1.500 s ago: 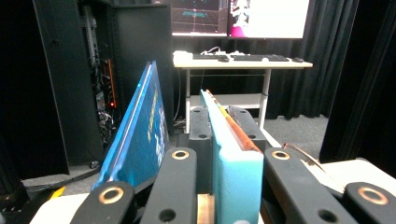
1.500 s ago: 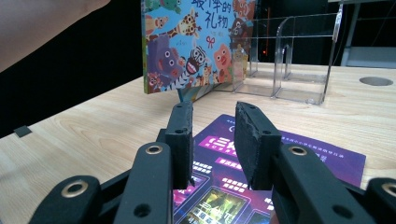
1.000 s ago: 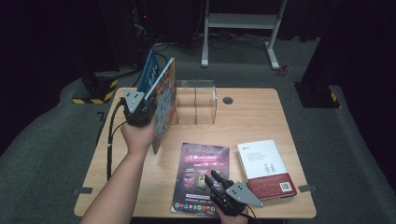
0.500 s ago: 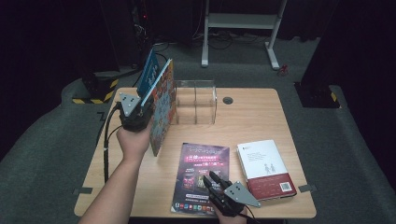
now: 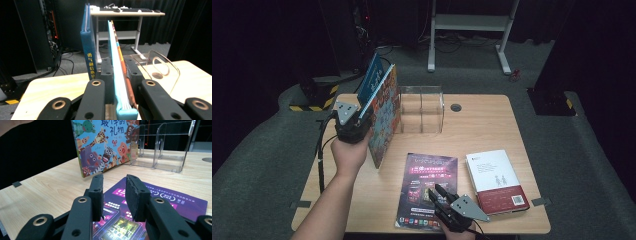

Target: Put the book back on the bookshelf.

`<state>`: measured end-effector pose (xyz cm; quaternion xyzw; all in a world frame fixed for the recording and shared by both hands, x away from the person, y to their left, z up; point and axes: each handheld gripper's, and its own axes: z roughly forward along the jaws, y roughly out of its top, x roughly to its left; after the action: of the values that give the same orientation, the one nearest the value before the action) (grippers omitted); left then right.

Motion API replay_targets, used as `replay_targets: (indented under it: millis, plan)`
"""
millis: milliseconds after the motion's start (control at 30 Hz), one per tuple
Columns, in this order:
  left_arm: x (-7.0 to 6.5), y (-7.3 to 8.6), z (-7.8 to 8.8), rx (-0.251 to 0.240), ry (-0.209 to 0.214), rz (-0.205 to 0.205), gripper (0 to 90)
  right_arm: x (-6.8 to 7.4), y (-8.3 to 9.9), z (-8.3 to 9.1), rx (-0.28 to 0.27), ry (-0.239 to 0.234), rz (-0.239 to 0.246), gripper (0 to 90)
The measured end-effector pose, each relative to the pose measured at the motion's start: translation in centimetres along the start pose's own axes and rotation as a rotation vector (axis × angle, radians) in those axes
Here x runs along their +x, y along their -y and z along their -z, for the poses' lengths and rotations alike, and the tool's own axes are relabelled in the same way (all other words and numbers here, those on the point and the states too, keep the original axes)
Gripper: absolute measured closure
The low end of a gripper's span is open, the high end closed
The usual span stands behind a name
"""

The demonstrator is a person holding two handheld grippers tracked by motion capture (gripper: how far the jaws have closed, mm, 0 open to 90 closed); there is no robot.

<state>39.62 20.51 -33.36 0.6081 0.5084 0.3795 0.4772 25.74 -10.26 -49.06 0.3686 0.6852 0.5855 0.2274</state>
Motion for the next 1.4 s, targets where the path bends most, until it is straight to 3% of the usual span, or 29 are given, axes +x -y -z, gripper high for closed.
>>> replay_targets:
  millis: [200,700,900,1000,1167,1333,1400]
  plan:
    - [0.4,0.0,0.3,0.022,0.001,-0.001,79.6,0.1,0.1,-0.1,0.004,-0.004,0.005,67.4]
    - [1.4,-0.3,0.8,0.111,0.04,-0.048,77.1,0.2,0.1,-0.2,0.011,-0.007,0.007,67.3]
    - [1.6,-0.8,0.5,0.172,0.073,-0.098,74.9,0.2,0.2,-0.2,0.012,-0.007,0.009,67.2]
    - [1.5,-0.9,-0.2,0.234,0.052,-0.142,72.3,0.2,0.2,-0.3,0.02,-0.01,0.004,67.1]
    - [1.6,-1.1,-0.4,0.238,0.038,-0.144,75.9,0.3,0.3,-0.3,0.026,-0.009,0.007,67.0]
    - [1.4,-1.1,-0.5,0.218,0.071,-0.095,80.0,0.3,0.3,-0.4,0.029,-0.013,0.009,67.0]
    - [1.0,-1.1,-0.5,0.199,0.06,-0.101,80.7,0.3,0.3,-0.4,0.031,-0.011,0.008,67.0]
